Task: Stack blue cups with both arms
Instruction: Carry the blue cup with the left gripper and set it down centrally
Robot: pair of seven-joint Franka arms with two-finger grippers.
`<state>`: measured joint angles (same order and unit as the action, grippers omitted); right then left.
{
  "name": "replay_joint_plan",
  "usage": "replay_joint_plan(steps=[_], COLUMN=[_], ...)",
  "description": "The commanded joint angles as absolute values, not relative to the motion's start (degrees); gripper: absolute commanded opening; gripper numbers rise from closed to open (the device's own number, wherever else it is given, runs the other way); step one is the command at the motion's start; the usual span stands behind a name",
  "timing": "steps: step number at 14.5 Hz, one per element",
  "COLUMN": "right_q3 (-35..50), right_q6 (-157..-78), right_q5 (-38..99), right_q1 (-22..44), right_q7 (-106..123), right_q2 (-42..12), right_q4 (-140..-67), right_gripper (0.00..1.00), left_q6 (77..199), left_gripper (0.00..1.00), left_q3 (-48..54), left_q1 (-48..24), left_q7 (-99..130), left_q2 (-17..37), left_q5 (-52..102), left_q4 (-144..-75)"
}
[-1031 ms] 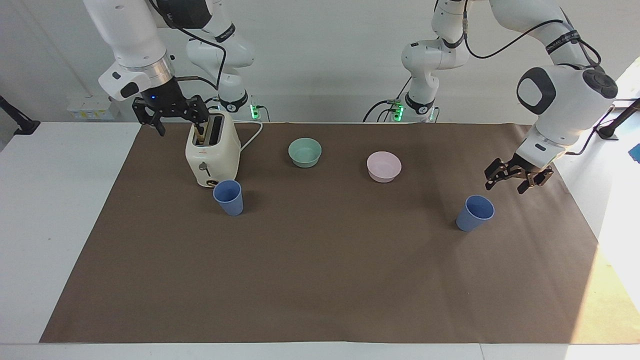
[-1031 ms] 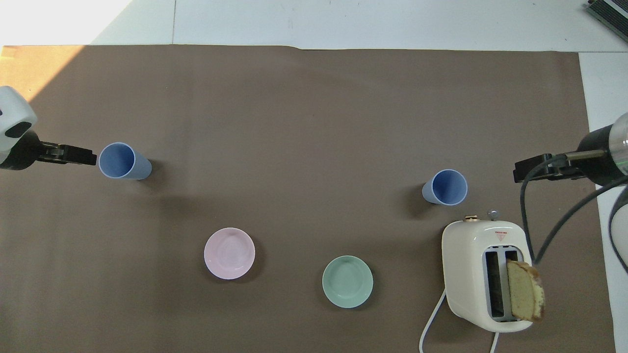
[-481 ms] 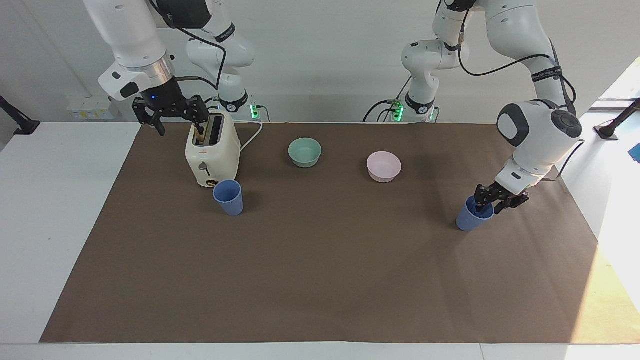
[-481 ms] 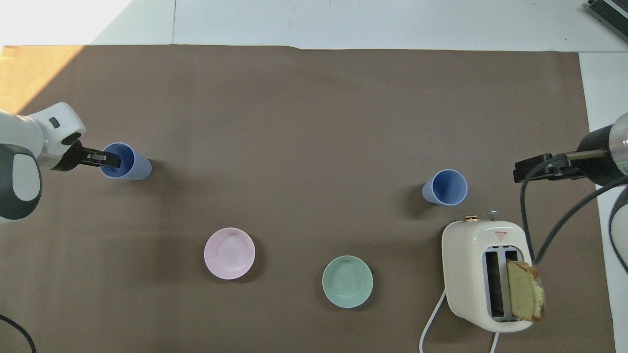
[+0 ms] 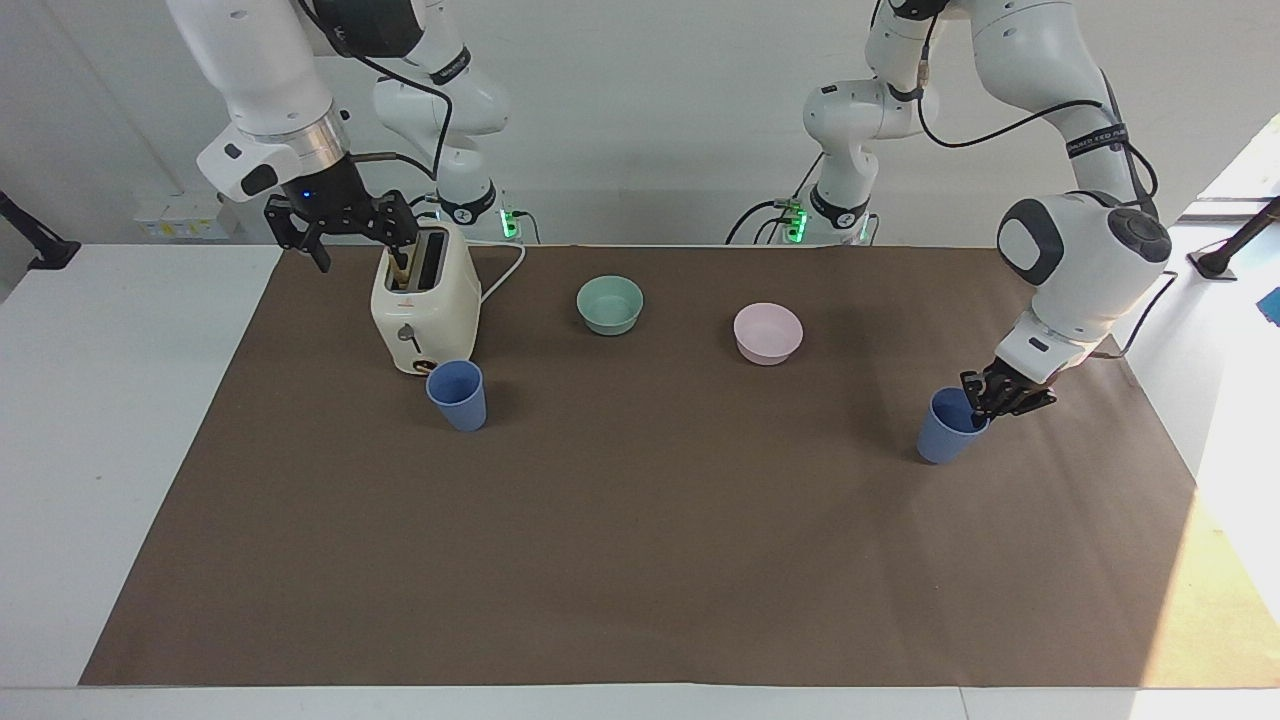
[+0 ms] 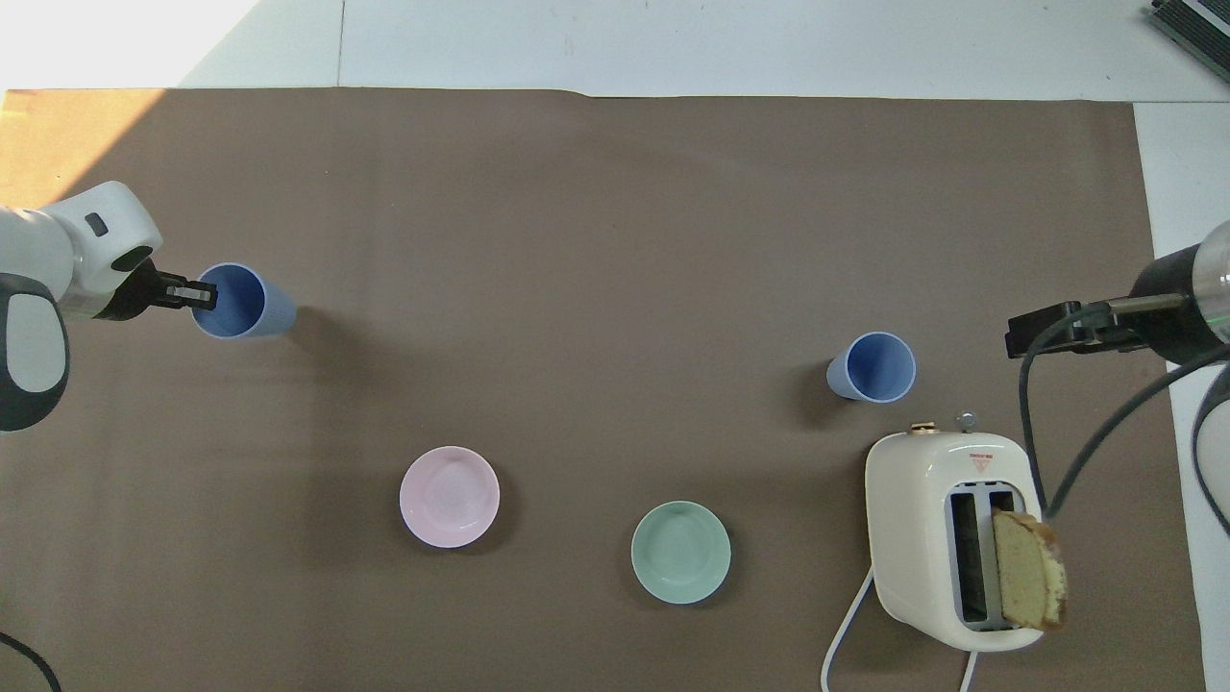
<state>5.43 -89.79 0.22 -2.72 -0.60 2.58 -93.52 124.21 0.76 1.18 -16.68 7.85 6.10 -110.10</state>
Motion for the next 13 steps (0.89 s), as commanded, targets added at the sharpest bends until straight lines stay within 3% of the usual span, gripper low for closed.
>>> replay_joint_plan(steps=[1, 13], right_q3=[5.7, 5.7], right_q6=[-89.7, -89.7], right_q5=[0.0, 0.0], right_q1=[-3.4, -3.4], right_q7=[0.4, 0.4], right_q2=[2.9, 2.9], right_q4=[-93.4, -93.4], right_gripper=[1.0, 1.0], left_q6=[122.3, 134.8], left_gripper=[0.0, 0.0], left_q3=[0.3, 0.4], left_q1=[-4.5, -35.6], left_q7=[-10.8, 27.0], left_q2=[6.3, 11.2], left_q5=[6.8, 6.7], left_q4=[-110.3, -113.5])
